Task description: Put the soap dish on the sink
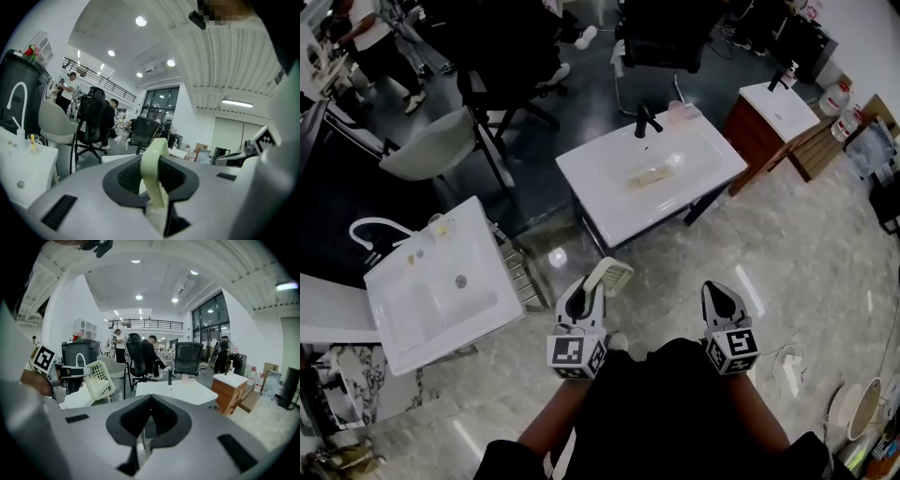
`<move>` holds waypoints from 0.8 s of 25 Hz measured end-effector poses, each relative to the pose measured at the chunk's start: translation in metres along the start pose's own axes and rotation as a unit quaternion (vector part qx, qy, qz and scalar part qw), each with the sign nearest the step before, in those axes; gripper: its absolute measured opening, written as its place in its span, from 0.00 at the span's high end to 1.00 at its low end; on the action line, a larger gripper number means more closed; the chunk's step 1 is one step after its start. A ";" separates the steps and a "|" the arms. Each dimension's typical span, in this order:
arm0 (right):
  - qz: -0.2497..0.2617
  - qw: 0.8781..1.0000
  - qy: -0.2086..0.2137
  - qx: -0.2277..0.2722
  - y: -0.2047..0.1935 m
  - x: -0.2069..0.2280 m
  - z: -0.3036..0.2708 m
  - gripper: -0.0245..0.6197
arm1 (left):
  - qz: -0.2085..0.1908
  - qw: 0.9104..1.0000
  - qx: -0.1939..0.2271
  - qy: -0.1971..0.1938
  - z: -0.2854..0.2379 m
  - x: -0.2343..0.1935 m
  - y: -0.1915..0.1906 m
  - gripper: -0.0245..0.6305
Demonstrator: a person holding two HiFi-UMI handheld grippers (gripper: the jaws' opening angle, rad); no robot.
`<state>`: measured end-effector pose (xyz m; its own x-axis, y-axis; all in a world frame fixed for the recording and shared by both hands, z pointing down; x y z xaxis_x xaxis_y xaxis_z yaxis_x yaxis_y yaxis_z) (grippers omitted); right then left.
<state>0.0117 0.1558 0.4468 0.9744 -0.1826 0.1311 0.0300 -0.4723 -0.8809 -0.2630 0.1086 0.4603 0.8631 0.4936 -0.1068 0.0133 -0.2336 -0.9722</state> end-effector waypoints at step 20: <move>-0.049 0.997 0.057 0.019 0.029 0.085 -0.126 0.97 | 0.002 0.999 -0.019 0.050 -0.118 -0.009 0.019 0.85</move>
<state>0.0669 0.0176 0.4898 0.9346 -0.2358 0.2662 0.1339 -0.4602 -0.8777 -0.2107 0.0015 0.4675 0.9097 0.4058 -0.0881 0.0265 -0.2685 -0.9629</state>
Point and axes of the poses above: the fingertips, and each gripper's own axes: z backward along the fingers, x to its right, y out of its top, the point moved 6 cm from there along z, backward along the fingers, and after that the axes turned 10 degrees about -z, right-handed, at the moved point
